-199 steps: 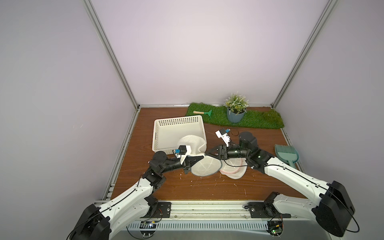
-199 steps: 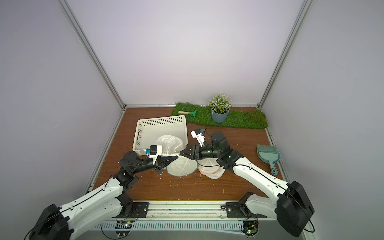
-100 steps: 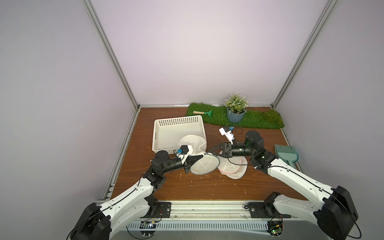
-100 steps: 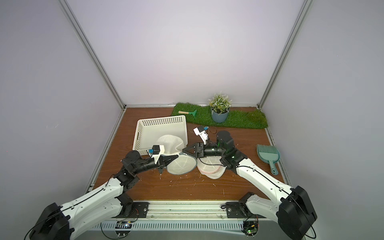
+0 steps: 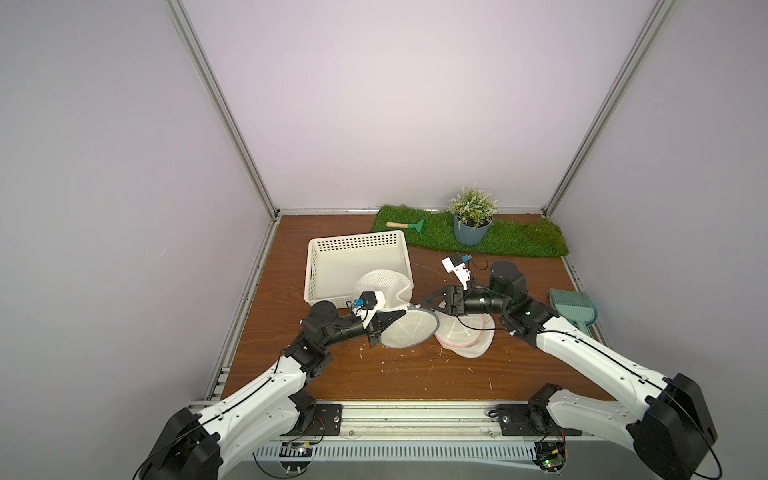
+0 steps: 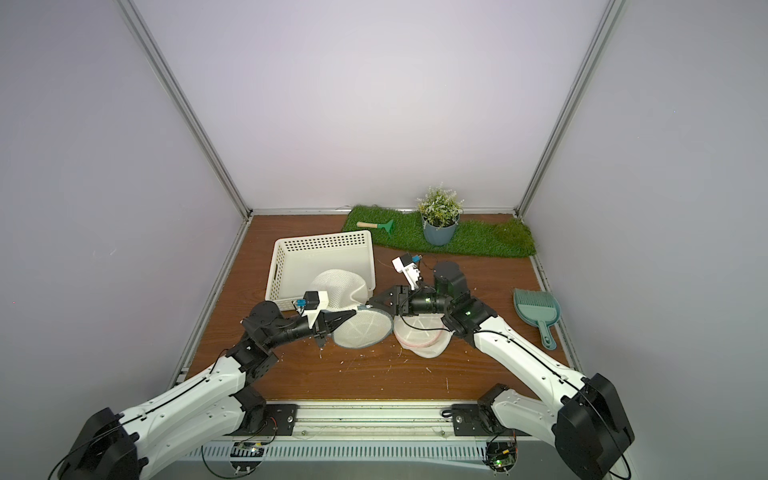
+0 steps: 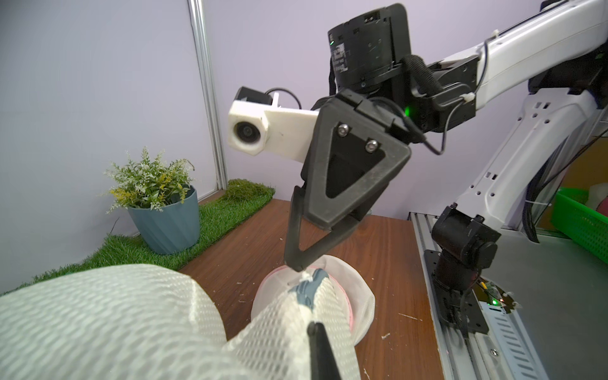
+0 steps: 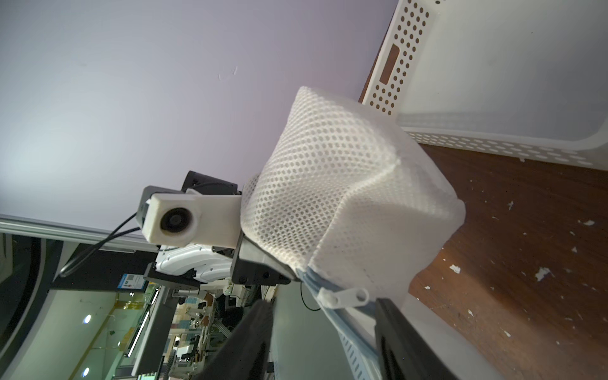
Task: Turn the laundry bag inside out
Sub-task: Zip the zipper on the laundry bag.
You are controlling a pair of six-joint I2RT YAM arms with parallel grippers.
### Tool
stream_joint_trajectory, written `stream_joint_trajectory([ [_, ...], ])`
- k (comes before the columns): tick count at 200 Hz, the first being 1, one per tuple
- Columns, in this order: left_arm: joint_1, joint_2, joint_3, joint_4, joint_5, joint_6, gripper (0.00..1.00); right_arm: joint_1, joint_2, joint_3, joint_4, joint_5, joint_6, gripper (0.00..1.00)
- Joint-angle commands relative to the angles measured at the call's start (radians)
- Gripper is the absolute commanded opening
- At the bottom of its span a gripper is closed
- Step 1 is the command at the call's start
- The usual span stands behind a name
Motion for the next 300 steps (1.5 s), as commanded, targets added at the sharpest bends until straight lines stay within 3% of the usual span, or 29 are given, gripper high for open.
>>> stream_joint_trajectory([
  [1, -0.008, -0.020, 0.003, 0.051, 0.038, 0.025, 0.00, -0.004, 0.001, -0.015, 0.014, -0.009, -0.026, 0.64],
  [56, -0.008, 0.004, 0.005, 0.091, 0.043, 0.010, 0.00, 0.008, 0.025, -0.056, 0.187, -0.124, 0.069, 0.68],
  [126, -0.008, 0.024, 0.034, 0.017, 0.015, 0.021, 0.00, 0.007, 0.023, -0.100, 0.444, -0.177, 0.233, 0.53],
  [209, -0.009, 0.025, 0.036, 0.011, 0.005, 0.025, 0.00, 0.007, 0.018, -0.094, 0.366, -0.162, 0.189, 0.37],
  [300, -0.008, 0.024, 0.044, 0.024, 0.030, 0.003, 0.00, 0.008, 0.059, -0.080, 0.339, -0.160, 0.153, 0.30],
])
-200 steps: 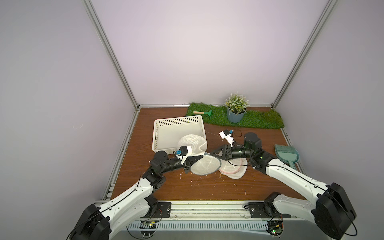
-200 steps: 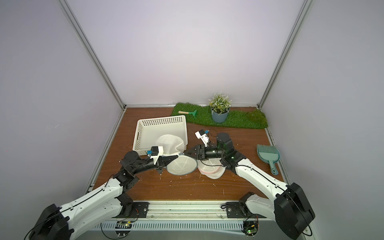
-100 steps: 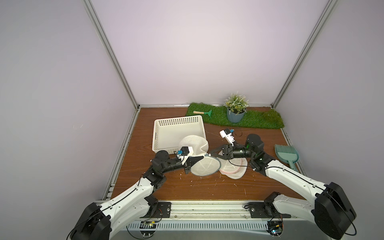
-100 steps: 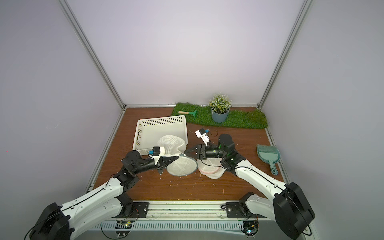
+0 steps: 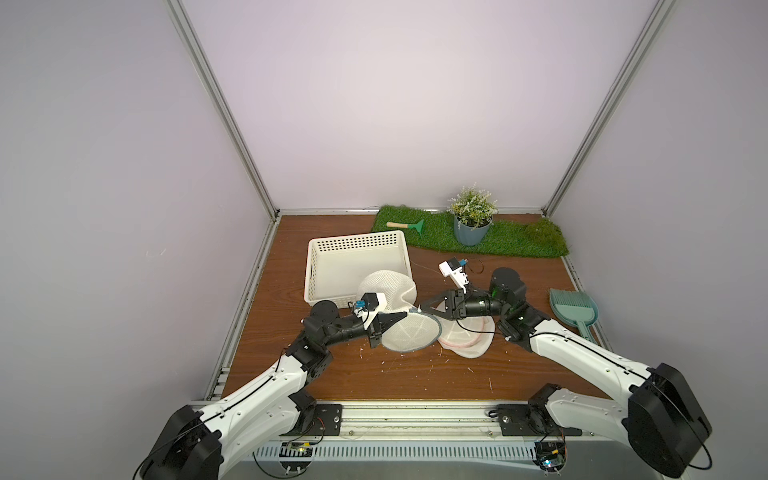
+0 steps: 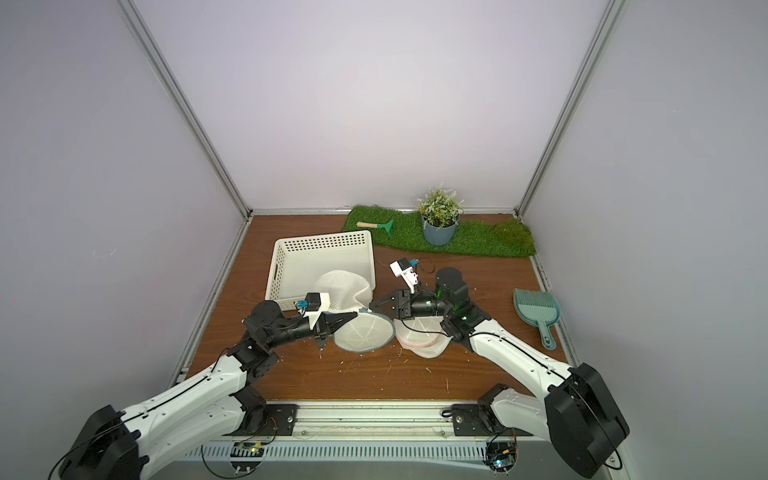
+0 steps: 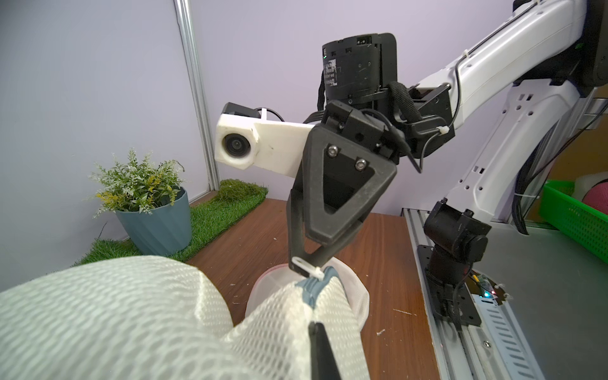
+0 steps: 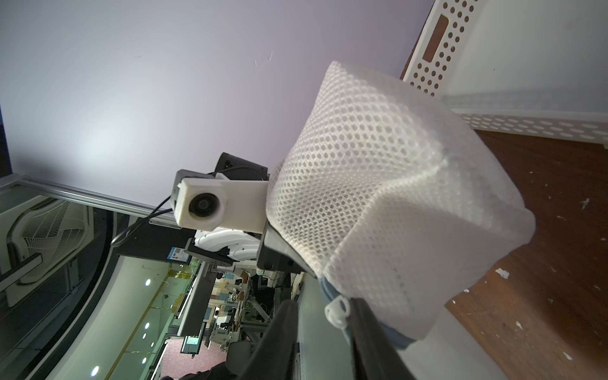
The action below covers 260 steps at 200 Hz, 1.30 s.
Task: Turn the laundry bag inside out
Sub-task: Zip the zipper on the laundry bag.
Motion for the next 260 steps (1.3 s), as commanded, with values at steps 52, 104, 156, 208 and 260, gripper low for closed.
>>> stream_joint_trajectory([
  [52, -0.007, 0.011, 0.043, 0.032, 0.042, -0.020, 0.00, 0.012, 0.039, 0.034, 0.057, -0.015, -0.003, 0.22],
  [104, -0.008, 0.020, 0.045, 0.031, 0.059, -0.023, 0.00, 0.014, 0.059, 0.033, 0.106, -0.008, 0.020, 0.21],
  [156, -0.008, 0.023, 0.046, 0.032, 0.068, -0.028, 0.00, 0.014, 0.075, 0.032, 0.137, -0.016, 0.034, 0.21],
  [208, -0.008, 0.022, 0.048, 0.029, 0.066, -0.028, 0.00, 0.014, 0.076, 0.027, 0.144, -0.010, 0.034, 0.13],
  [260, -0.007, 0.012, 0.048, 0.019, 0.062, -0.028, 0.00, 0.009, 0.068, 0.016, 0.148, 0.018, 0.031, 0.00],
])
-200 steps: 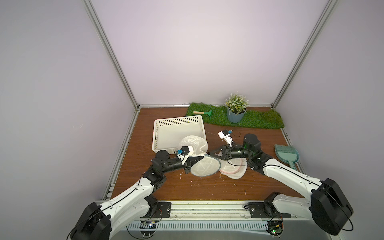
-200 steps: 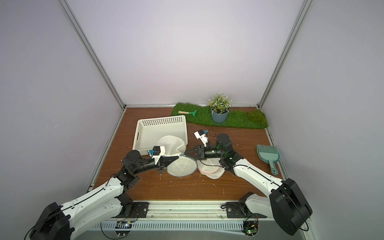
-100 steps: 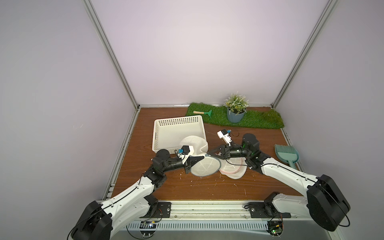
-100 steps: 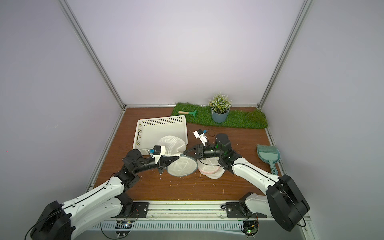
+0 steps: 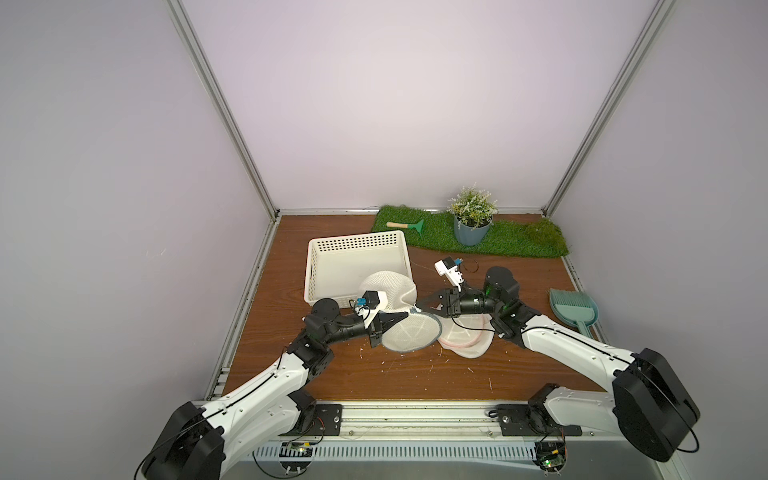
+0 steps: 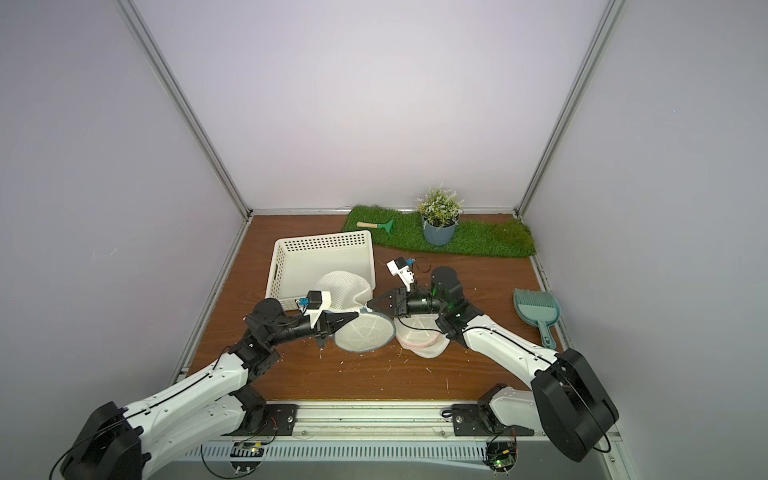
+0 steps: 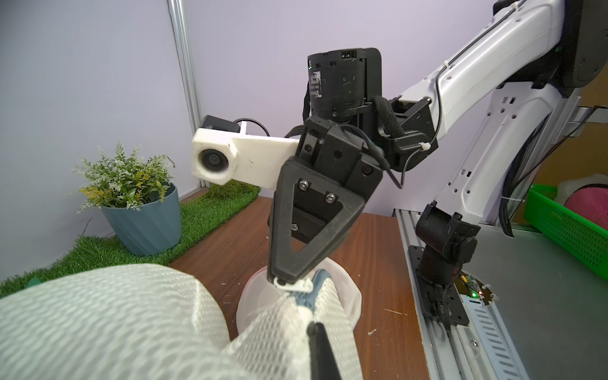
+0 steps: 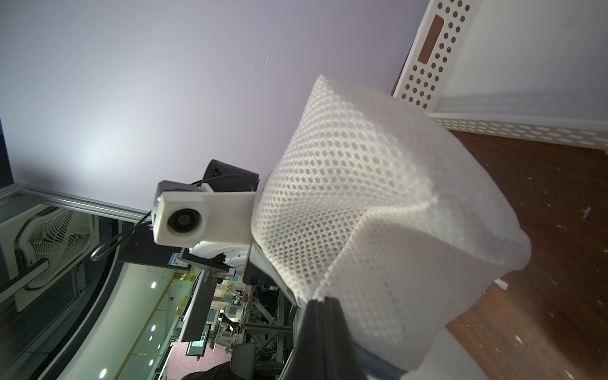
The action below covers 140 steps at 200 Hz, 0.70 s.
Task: Turn the laundry bag inside out
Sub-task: Zip the zipper on the laundry bag.
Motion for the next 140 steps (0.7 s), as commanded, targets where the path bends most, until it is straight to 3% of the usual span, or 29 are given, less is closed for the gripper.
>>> stream_joint_trajectory([
  [1, -0.008, -0.013, 0.034, 0.017, 0.018, -0.003, 0.00, 0.002, -0.012, 0.014, 0.051, 0.012, -0.004, 0.00],
  [140, -0.001, -0.048, -0.022, 0.096, -0.044, -0.088, 0.00, -0.079, -0.189, -0.130, -0.023, 0.188, -0.082, 0.00],
])
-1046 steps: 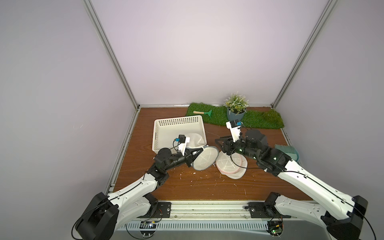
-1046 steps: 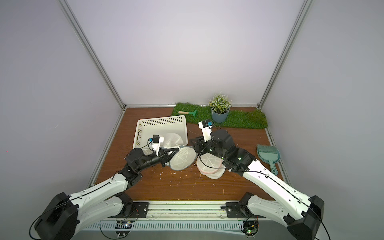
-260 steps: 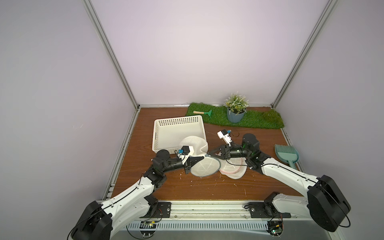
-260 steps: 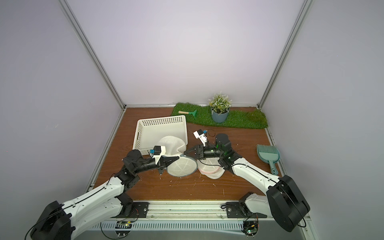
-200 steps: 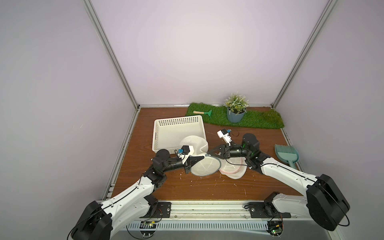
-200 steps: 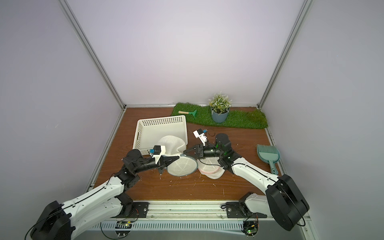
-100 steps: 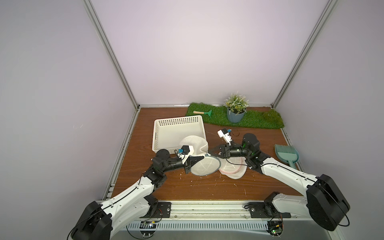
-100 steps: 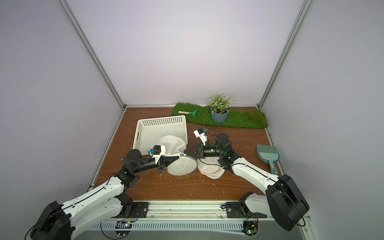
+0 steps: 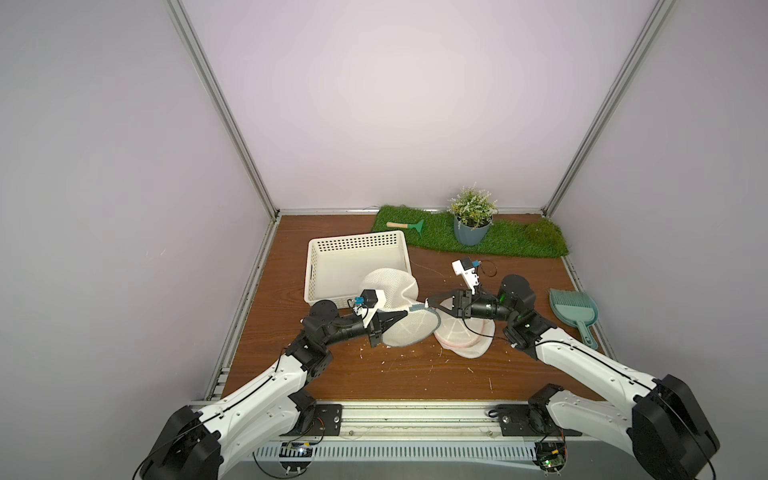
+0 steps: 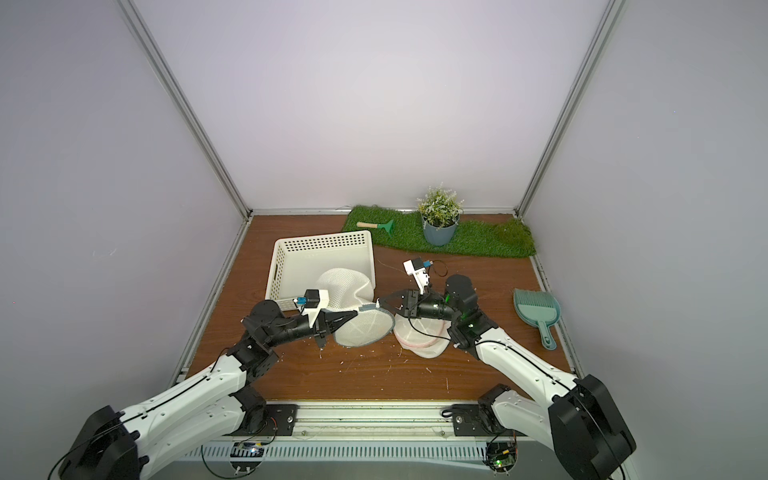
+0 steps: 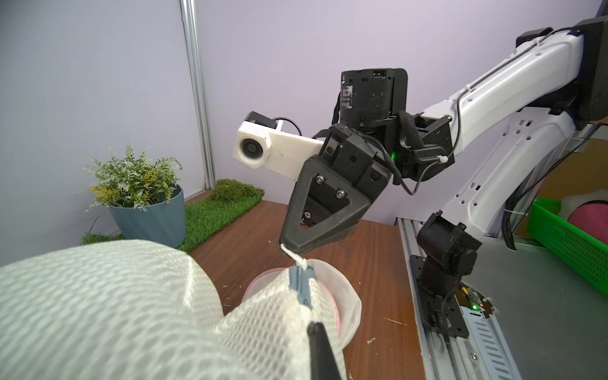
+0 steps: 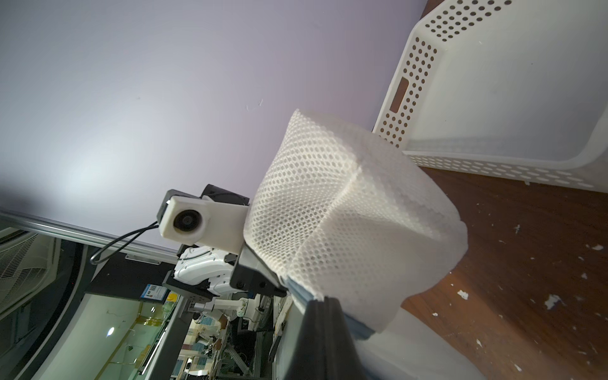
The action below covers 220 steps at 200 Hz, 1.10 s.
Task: Turn the laundry bag inside out
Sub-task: Zip the zipper on the laundry bag.
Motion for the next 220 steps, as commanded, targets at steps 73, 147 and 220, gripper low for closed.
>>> stream_joint_trajectory([
  [73, -0.001, 0.018, -0.048, 0.095, -0.007, -0.070, 0.00, -0.014, 0.016, 0.018, 0.015, 0.045, -0.056, 0.00],
  [147, -0.001, -0.062, -0.044, 0.082, 0.048, 0.020, 0.00, -0.015, 0.061, 0.048, -0.108, -0.127, -0.068, 0.58],
  [220, -0.002, -0.041, -0.021, 0.077, 0.068, 0.053, 0.00, 0.022, 0.078, -0.025, 0.309, -0.187, 0.248, 0.69],
])
